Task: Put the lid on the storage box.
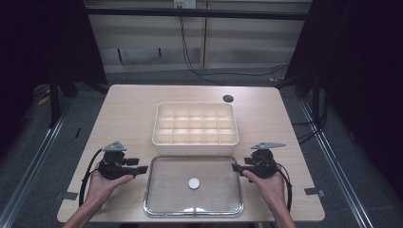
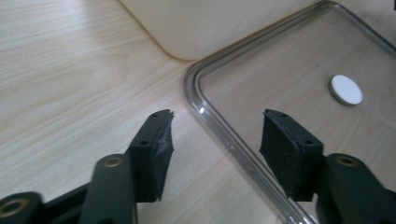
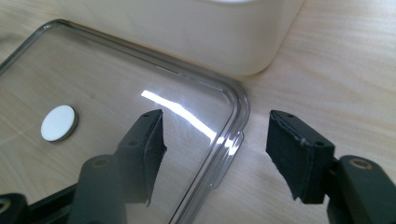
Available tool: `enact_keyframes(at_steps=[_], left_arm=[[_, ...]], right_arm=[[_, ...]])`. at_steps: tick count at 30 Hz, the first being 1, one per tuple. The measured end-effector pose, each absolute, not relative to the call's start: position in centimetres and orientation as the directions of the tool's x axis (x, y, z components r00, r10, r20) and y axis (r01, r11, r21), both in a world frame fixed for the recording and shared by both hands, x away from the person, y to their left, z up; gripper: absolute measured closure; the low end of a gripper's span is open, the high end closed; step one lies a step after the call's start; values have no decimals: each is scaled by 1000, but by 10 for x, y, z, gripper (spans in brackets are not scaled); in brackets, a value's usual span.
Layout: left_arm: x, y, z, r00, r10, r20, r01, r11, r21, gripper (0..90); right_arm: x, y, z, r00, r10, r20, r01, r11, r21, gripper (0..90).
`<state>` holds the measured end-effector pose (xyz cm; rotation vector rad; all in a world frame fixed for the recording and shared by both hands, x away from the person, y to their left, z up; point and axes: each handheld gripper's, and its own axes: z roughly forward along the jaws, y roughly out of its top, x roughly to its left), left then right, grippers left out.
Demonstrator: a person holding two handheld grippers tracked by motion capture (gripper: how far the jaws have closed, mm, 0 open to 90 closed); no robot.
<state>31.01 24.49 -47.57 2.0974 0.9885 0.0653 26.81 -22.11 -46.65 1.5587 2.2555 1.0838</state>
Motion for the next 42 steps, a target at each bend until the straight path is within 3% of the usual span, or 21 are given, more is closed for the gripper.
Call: enact_keyframes(at_steps=[10,34,42], left_arm=[[311,238,-488,703,651,-287,634,-389,668,526],[302,222,-497,760,583,-287,598,-453,661,577],[302,220,-497,757,590,-281,597,-450,664,567]], right_arm=[[267,-222,-488,-405,875,265,751,153,643,425],[258,-207,-498,-382,900,209,727,154,669,503],[261,-217,-502,-308,884,352,757,3,653,521]])
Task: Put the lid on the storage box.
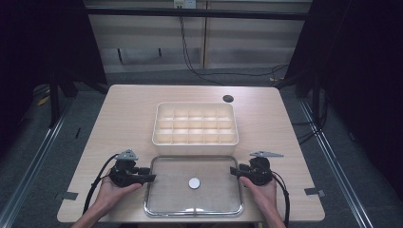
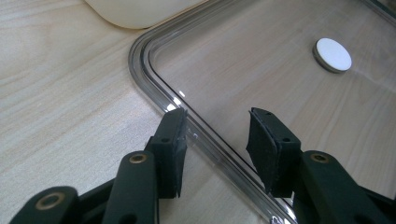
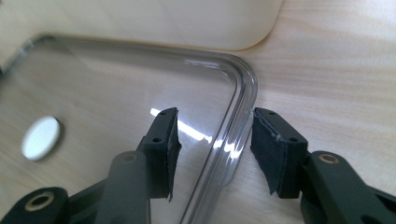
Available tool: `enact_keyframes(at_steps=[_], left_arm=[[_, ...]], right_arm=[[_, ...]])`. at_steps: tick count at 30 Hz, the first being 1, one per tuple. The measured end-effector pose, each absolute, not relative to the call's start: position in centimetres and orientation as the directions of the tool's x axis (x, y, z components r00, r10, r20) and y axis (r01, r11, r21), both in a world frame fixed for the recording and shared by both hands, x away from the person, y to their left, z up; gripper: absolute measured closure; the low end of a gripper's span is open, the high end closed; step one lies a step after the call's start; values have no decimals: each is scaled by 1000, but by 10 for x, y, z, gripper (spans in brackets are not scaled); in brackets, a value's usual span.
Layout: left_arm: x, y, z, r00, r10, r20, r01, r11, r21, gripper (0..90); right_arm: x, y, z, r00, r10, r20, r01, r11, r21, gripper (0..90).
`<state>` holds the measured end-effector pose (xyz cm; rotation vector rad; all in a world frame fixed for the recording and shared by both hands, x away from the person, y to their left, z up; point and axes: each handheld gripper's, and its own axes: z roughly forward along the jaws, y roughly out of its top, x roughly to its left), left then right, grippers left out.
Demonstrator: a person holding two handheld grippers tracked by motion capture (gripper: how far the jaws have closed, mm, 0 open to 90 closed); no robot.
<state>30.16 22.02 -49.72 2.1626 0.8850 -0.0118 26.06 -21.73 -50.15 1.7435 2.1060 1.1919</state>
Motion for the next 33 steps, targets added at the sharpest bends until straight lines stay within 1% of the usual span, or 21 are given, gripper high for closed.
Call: enact_keyframes(at_steps=[1,4,13,15,20,24,26,33], left_arm=[[302,220,-497,755,589,-287,601,-449,661,567],[303,221,-498,752,587,-298,606,-441,662,574],[302,220,-497,761,588,-276,593,-456,663,577],[301,220,-497,764,586,-270,588,-462,664,591],[300,220,-497,765,587,-265,586,-462,666,591],[298,222,-496,764,589,-264,588,-465,662,592],[296,225,-497,760,591,-270,591,-456,665,596],[295,228,-497,760,588,-276,593,-453,666,608]], right_arm=[[261,-219,-502,-291,875,388,766,-30,642,522],[263,-224,-504,-265,856,445,775,-85,626,526],[263,-230,-505,-227,822,522,787,-162,596,530],[262,-234,-507,-207,795,570,792,-206,575,561],[260,-236,-507,-205,786,583,794,-215,569,567],[259,-238,-508,-196,757,623,797,-248,551,578],[257,-240,-509,-195,738,646,798,-264,541,600],[257,-240,-509,-203,711,673,801,-274,532,609]])
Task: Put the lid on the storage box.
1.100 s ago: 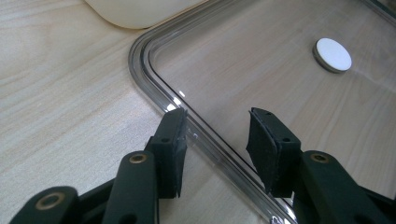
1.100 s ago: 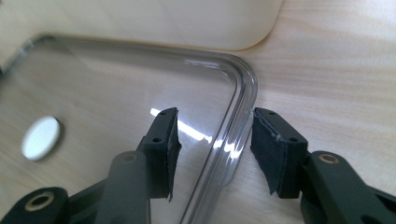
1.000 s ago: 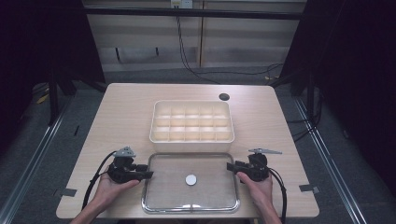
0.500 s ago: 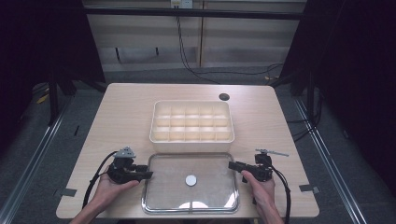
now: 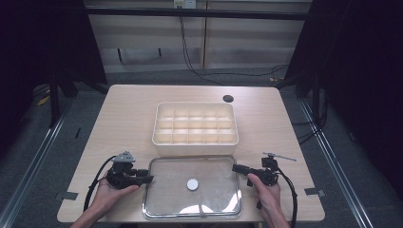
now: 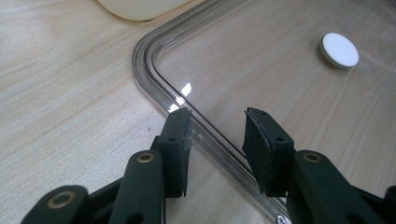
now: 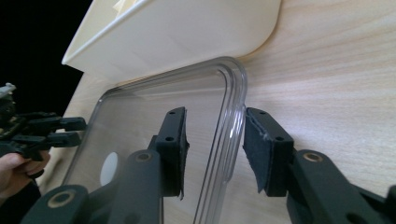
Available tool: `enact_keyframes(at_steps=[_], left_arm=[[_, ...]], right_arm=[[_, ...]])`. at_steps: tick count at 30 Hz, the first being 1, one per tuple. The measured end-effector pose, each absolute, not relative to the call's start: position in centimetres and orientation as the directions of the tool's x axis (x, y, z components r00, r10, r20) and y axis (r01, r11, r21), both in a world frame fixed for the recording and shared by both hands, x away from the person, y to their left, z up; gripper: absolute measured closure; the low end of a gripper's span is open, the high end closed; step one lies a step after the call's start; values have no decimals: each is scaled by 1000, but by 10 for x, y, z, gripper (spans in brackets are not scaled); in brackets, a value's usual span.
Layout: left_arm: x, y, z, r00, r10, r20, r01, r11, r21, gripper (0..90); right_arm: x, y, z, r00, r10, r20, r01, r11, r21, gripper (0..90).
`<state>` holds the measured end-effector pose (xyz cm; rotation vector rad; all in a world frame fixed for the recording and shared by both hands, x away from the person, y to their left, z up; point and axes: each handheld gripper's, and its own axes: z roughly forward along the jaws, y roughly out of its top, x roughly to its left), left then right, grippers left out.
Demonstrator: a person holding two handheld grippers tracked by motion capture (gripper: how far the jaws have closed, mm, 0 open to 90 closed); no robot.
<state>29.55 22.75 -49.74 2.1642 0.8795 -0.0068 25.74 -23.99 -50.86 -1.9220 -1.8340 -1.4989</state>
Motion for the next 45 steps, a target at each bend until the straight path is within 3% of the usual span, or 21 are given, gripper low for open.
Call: enact_keyframes(at_steps=[3,17,30,35,45], left_arm=[[295,227,-498,761,587,-276,591,-451,669,610],[298,227,-499,756,585,-293,599,-437,672,595],[300,227,-499,743,603,-290,606,-421,675,562],[301,228,-499,740,606,-294,609,-416,676,547],[299,228,-500,739,607,-290,604,-408,684,363]], right_arm=[[257,-236,-509,-228,682,695,802,-273,531,660],[265,-230,-502,-331,737,589,796,-117,593,608],[266,-231,-502,-347,663,663,807,-148,571,631],[264,-232,-499,-358,648,672,802,-156,577,679],[261,-234,-495,-388,622,680,777,-176,604,725]])
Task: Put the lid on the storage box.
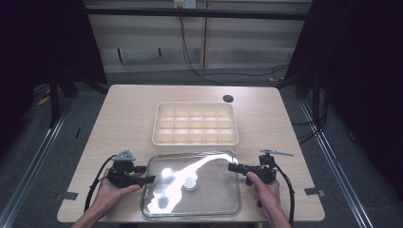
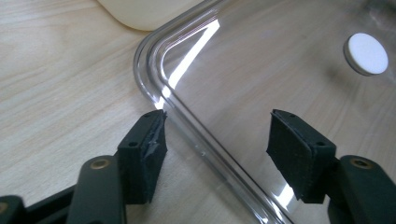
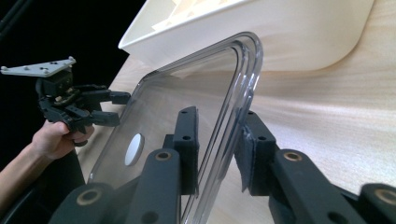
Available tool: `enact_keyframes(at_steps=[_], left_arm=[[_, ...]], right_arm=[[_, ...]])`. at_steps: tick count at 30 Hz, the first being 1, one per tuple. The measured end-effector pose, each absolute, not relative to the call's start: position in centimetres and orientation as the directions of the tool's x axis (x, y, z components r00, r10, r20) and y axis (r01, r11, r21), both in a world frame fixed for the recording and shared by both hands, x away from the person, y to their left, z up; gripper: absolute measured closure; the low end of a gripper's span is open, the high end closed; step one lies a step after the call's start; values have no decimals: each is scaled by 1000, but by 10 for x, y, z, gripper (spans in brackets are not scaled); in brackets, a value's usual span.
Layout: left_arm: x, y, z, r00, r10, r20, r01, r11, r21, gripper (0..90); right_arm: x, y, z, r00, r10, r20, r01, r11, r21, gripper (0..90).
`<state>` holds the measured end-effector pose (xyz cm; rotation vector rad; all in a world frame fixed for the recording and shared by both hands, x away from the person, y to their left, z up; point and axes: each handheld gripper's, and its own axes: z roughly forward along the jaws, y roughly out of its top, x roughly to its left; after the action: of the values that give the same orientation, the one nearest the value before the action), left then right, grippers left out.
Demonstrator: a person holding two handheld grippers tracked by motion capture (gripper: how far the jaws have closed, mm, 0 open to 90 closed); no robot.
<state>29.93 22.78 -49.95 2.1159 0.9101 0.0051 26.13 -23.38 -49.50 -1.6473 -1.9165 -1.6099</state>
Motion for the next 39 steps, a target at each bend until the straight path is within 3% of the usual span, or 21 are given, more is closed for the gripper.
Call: enact_keyframes(at_steps=[11,21,39], left_arm=[[300,230,-501,723,603,-337,630,-374,681,301],[301,227,-501,708,589,-390,659,-351,665,377],[295,231,-488,733,546,-405,632,-327,702,478]], right_arm=[[258,-233,-490,-412,620,668,749,-187,636,742],[257,-234,-491,-398,637,660,760,-174,626,734],[256,-233,-489,-400,691,601,757,-120,642,700]])
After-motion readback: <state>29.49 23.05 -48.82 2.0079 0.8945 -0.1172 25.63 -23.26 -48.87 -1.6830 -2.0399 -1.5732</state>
